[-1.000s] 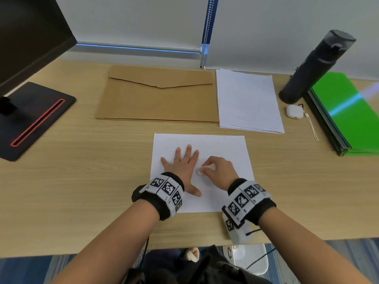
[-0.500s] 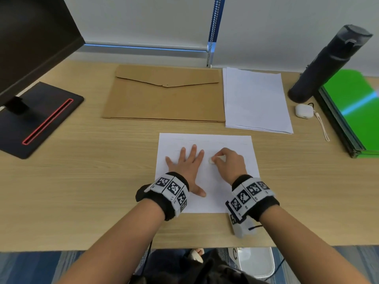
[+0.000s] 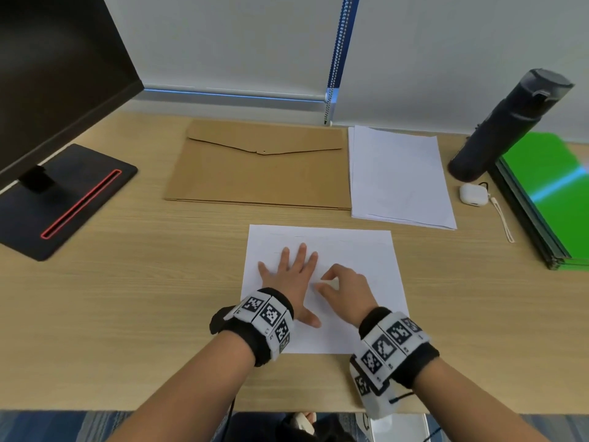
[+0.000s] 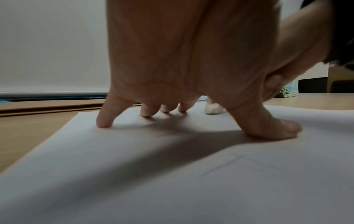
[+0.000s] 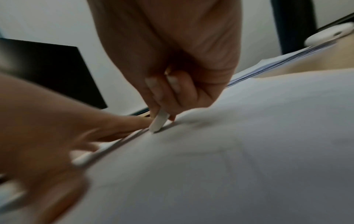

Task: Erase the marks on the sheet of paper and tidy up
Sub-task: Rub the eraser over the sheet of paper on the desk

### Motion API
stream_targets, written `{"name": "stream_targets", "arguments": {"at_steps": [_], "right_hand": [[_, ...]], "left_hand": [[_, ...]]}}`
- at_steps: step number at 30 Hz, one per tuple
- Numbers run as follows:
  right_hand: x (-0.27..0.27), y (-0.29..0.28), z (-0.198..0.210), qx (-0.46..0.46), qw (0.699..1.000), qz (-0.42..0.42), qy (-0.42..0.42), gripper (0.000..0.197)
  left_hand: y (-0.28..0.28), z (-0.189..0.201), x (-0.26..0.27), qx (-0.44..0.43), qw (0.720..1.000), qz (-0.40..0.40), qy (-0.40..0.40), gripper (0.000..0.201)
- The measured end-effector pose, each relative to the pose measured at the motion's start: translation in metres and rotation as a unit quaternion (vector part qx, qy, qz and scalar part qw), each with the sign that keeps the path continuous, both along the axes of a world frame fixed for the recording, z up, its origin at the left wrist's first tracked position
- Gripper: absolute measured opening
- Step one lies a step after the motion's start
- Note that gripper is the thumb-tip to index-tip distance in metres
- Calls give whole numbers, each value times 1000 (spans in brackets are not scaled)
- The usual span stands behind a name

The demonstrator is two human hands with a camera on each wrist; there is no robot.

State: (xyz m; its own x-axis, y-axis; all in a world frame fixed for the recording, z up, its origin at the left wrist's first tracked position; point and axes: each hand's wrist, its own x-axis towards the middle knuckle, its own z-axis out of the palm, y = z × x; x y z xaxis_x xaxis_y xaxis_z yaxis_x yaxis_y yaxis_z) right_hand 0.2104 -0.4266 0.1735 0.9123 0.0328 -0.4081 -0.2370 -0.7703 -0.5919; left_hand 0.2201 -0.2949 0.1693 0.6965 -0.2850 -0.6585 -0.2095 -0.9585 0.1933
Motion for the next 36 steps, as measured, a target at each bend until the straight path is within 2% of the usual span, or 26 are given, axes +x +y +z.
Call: {"name": "stream_targets", "arguments": {"at_steps": [5, 10, 15, 20, 25, 30, 32, 34, 36], "right_hand": [[24, -14, 4, 8, 994, -101, -35, 21], [-1, 2, -1, 8, 1000, 8, -2, 21], [22, -9, 2, 1, 995, -93, -42, 21], [-1, 9, 0, 4, 1000, 13, -10, 20], [23, 1, 5, -19, 997, -69, -35, 23], [-2, 16, 1, -19, 1000, 10, -2, 23], [8, 8, 2, -15, 1000, -17, -7, 22], [25, -4, 5, -22, 996, -84, -27, 23], [33, -13, 6, -32, 991, -120, -41, 23]], "left_hand": [[0, 1, 1, 6, 1000, -2, 2, 126], [0, 1, 0, 2, 1000, 1, 3, 125], [0, 1, 1, 0, 1000, 3, 2, 125], [1, 2, 0, -4, 1000, 4, 0, 126], [1, 2, 0, -2, 1000, 2, -7, 125], [2, 2, 0, -4, 1000, 0, -18, 127], [3, 0, -1, 0, 1000, -7, -24, 125], [5, -1, -1, 3, 999, -12, -41, 122], [9, -2, 2, -18, 997, 6, -77, 111]]}}
